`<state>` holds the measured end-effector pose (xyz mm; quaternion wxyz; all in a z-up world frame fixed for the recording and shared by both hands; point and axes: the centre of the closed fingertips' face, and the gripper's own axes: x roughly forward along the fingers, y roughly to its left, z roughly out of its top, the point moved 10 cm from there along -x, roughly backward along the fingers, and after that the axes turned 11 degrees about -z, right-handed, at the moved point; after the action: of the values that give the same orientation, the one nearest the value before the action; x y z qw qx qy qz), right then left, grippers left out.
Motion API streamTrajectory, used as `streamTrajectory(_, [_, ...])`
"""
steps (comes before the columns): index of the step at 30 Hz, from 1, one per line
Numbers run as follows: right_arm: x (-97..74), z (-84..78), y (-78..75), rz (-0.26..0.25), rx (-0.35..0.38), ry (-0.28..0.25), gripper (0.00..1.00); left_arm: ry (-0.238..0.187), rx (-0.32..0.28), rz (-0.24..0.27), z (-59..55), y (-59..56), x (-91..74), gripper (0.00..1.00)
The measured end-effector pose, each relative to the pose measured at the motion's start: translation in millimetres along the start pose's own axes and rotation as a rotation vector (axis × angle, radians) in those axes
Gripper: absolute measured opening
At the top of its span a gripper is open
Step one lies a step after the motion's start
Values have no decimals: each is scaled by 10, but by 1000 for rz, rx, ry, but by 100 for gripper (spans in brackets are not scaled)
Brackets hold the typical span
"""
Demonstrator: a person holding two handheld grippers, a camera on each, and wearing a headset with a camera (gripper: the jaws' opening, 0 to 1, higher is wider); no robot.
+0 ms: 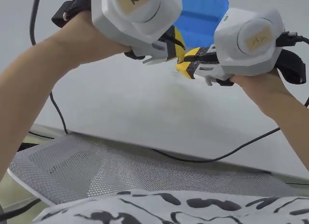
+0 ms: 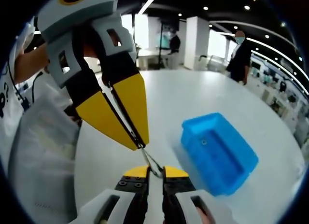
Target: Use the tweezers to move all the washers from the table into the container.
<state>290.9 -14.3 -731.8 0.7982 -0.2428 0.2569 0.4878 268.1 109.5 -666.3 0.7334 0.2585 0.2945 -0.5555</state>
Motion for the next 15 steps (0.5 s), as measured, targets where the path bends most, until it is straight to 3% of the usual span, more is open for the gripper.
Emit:
streamTrajectory(9, [-48, 163, -95, -35, -15, -42, 5, -28, 14, 40, 86, 119, -110, 0])
streamTrajectory(15, [-33, 218, -163, -53, -27, -59, 5, -22, 34, 58, 158, 146, -150, 0])
